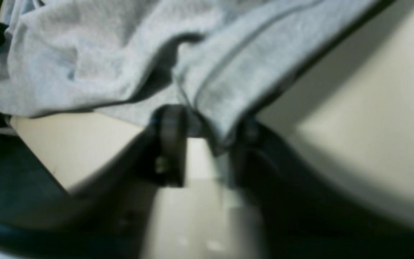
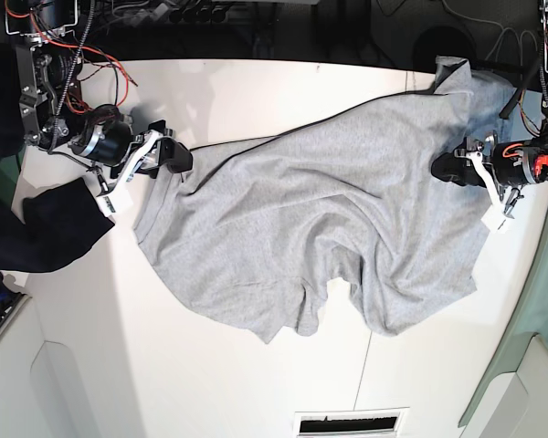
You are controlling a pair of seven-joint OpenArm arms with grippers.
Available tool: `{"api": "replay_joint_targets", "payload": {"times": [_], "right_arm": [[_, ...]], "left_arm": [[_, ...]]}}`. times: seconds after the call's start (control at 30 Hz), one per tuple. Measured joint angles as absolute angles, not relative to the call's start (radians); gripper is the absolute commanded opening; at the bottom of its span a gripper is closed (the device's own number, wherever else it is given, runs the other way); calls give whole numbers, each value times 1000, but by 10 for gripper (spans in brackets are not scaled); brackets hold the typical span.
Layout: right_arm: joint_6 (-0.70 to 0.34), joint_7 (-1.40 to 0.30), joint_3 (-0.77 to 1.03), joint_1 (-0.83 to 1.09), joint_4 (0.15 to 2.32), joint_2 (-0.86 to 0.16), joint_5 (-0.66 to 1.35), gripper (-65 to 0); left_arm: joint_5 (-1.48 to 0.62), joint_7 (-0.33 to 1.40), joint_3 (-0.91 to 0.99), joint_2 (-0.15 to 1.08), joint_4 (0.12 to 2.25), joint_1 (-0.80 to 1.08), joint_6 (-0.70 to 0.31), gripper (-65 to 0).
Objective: Layout the t-shirt on the table in an organized manner, then fold the t-shirt properly
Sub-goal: 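Pull the grey shirt apart with both grippers to spread it, then grasp the shirt hem with the right gripper and drag it inward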
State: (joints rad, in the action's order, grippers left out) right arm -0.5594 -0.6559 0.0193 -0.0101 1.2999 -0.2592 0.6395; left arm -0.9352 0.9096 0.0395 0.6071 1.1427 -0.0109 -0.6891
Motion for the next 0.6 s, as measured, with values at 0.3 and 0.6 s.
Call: {"api": "replay_joint_targets", "payload": {"times": [0.3, 0.6], "right_arm": [[-562, -631, 19, -176, 1296, -133, 673, -650], [-550, -614, -110, -501, 1208, 140, 426, -650]], "left_arm": [[-907, 901, 39, 607, 1143, -14, -689, -348], [-886, 901, 39, 607, 1143, -14, -689, -348]]}}
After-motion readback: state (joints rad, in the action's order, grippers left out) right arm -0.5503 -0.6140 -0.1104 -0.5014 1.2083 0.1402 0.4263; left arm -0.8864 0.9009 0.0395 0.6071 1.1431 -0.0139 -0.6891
